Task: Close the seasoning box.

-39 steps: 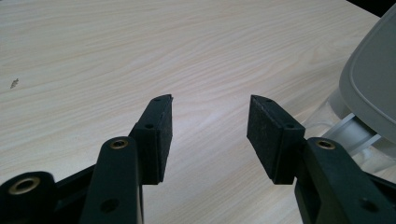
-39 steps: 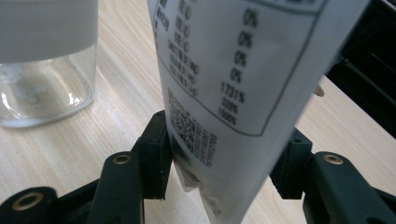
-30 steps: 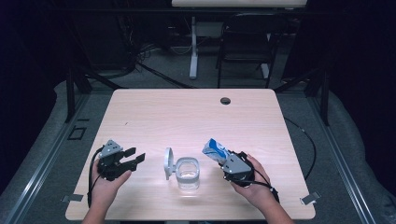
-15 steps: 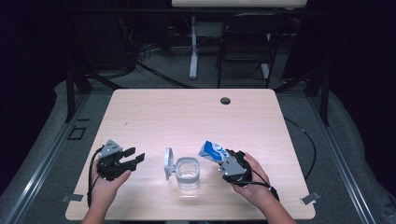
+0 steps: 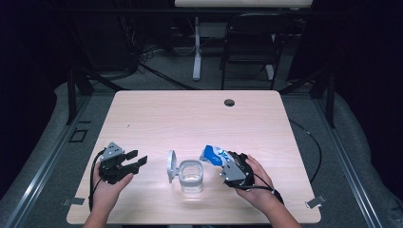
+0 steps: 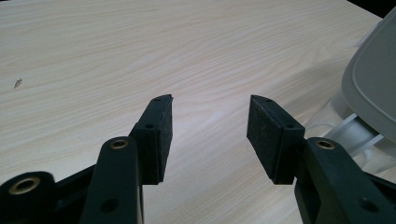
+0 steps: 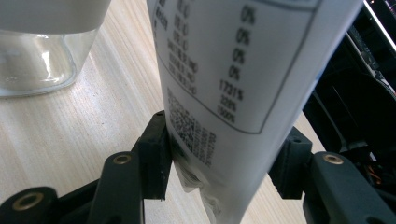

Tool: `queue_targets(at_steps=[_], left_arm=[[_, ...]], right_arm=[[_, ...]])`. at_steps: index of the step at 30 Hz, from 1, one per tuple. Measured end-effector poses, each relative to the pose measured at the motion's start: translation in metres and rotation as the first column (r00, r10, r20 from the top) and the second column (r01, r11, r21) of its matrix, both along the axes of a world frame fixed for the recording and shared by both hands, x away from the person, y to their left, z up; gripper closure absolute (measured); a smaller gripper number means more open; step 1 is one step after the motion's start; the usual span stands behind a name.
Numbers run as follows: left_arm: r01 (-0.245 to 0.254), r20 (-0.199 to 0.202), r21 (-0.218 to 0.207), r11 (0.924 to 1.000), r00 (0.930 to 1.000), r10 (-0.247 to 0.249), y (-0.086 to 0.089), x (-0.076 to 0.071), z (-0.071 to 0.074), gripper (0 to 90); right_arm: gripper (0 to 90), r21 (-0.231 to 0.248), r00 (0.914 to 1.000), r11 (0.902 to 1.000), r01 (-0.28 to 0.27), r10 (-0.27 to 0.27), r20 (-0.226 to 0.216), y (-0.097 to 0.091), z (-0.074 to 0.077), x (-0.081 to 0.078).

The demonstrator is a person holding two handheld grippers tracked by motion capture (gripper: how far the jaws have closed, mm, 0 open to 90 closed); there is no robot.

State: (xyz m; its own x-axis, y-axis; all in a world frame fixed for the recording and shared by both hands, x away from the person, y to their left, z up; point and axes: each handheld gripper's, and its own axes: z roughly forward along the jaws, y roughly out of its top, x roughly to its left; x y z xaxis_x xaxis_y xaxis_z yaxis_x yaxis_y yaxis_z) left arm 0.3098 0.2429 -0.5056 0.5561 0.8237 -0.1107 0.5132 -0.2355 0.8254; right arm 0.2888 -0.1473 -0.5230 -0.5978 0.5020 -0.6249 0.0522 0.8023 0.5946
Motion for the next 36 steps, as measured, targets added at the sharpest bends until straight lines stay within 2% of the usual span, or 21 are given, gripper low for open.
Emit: queue_targets(at_steps=[2,9,14,25,26,36], left_arm=[[0.0,0.0,0.0,1.0,1.0,0.0,0.0,0.0,0.0,51.0],[0.001,0.0,0.003,1.0,1.0,-0.001,0.0002,0.0005,-0.0008,51.0],[0.003,-0.001,0.006,1.0,1.0,-0.003,0.0002,0.0007,-0.0013,51.0],[0.003,-0.007,0.006,1.0,1.0,-0.003,0.0,0.0008,-0.0019,51.1],[0.001,-0.006,0.005,1.0,1.0,-0.001,-0.0002,0.0007,-0.0021,51.1],[0.002,-0.007,0.009,1.0,1.0,-0.002,-0.0001,0.0009,-0.0024,51.2]], right_arm=[[48.3,0.016,1.0,0.9998,-0.007,0.007,0.003,0.0009,-0.0008,0.0003],[48.4,-0.036,0.9998,0.9993,-0.01,0.01,0.015,0.0024,0.0006,-0.0008],[48.6,-0.035,0.9994,0.9991,-0.024,0.025,0.025,0.0049,-0.0021,-0.0011],[48.7,-0.08,0.9974,0.9959,-0.042,0.046,0.055,0.008,-0.004,-0.0022],[48.7,-0.095,0.9974,0.9947,-0.038,0.044,0.058,0.0079,-0.0038,-0.0024],[48.7,-0.114,0.9959,0.992,-0.054,0.062,0.066,0.0098,-0.0053,-0.0028]])
